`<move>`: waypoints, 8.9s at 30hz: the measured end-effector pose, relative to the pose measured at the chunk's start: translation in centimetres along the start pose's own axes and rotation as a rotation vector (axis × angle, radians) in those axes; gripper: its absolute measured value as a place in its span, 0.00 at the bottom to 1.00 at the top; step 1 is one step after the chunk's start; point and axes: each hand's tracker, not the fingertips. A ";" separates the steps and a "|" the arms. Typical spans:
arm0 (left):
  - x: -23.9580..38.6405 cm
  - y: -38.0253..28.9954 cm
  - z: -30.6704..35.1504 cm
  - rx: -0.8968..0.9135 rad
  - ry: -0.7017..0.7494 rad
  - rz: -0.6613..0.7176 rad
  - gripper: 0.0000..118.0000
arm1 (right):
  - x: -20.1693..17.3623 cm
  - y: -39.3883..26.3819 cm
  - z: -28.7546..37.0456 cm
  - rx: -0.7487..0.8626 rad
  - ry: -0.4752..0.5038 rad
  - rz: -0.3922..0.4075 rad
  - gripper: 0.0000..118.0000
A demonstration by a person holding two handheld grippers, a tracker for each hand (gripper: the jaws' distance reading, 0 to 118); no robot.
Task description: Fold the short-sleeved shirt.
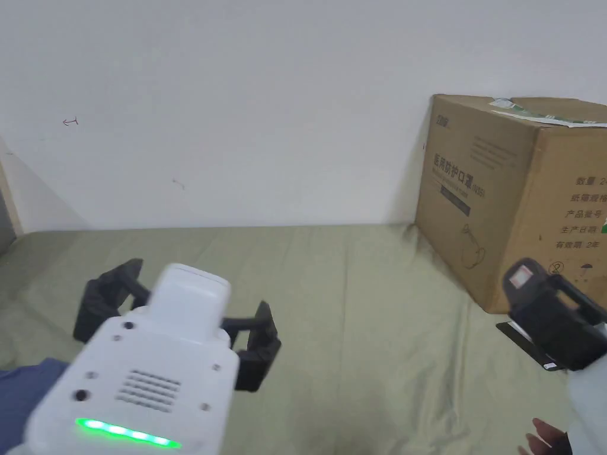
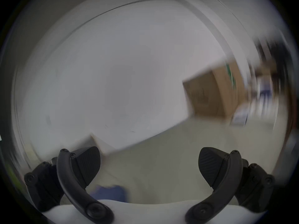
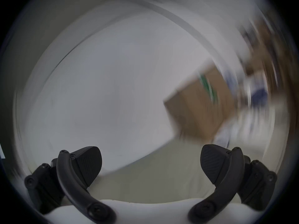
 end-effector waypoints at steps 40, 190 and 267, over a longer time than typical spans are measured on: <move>-0.7 -3.2 2.1 0.019 0.136 0.079 0.82 | -2.8 -3.2 0.7 -0.154 0.055 0.284 0.89; -4.9 -3.3 -3.7 -0.230 -0.352 0.335 1.00 | 1.3 -3.4 -0.6 -0.570 0.222 -0.005 0.00; -5.7 -23.3 -34.2 -0.970 -0.270 0.119 0.02 | 6.8 -35.7 -36.0 -1.534 -0.092 -0.142 0.91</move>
